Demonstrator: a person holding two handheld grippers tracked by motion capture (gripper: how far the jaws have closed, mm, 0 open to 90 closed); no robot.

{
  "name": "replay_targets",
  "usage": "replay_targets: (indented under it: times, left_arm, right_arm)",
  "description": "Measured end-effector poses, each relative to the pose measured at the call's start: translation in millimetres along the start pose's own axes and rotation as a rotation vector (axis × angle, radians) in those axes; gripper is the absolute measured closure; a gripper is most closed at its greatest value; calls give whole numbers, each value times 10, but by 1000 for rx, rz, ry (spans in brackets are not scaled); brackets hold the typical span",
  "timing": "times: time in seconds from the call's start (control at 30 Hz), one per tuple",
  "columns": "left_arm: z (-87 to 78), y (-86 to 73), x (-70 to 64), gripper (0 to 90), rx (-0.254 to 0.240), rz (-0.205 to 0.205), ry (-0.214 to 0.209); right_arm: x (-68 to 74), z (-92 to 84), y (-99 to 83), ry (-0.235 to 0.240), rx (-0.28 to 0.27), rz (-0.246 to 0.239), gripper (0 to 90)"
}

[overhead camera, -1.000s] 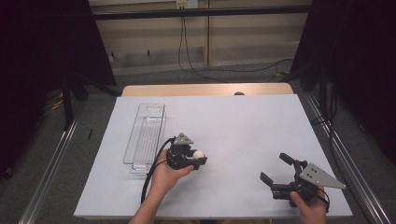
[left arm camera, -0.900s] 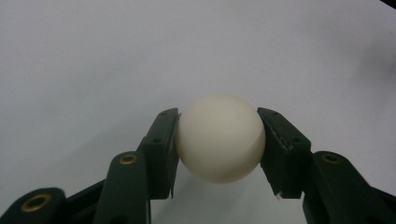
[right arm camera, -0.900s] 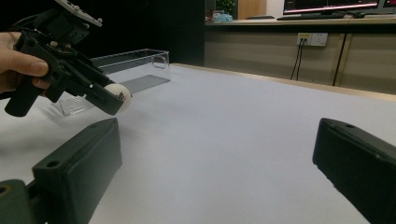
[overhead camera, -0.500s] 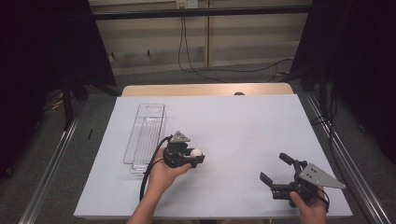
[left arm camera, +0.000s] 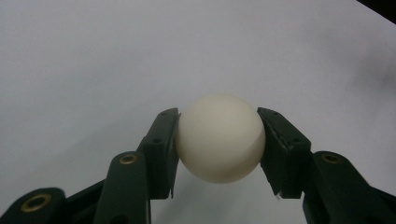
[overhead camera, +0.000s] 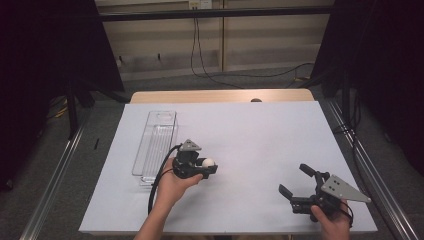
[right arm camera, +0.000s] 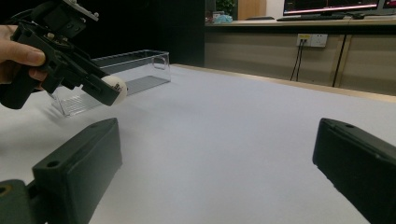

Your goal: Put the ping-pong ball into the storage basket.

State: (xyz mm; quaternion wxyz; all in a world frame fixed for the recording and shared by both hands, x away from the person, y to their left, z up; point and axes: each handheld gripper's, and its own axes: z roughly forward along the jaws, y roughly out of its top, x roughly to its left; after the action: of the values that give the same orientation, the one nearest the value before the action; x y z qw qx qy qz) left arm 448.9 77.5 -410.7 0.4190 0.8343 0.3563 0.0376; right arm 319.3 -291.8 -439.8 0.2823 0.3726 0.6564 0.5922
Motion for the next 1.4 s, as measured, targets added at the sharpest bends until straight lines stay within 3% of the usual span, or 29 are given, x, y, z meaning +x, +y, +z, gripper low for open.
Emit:
replay_targets:
  times: [0.67, 0.77, 0.97, 1.1, 1.13, 1.4]
  left_arm:
    - [-100, 30, 68, 511, 2, -3, 16]
    - [-104, 32, 72, 511, -13, -17, 5]
    - [-122, 32, 86, 511, -16, -25, 21]
    - [-151, 43, 99, 511, -1, -11, 21]
    - [-144, 39, 94, 512, -19, -23, 16]
    - [-184, 47, 117, 511, -14, -35, 27]
  right_arm:
    - [4, 0, 0, -1, 2, 3, 9]
    - [0, 0, 0, -2, 1, 1, 9]
    - [2, 2, -2, -1, 2, 2, 9]
    - [1, 2, -2, -2, 1, 1, 9]
    - [1, 1, -2, -1, 3, 2, 9]
    - [2, -1, -1, -1, 3, 2, 9]
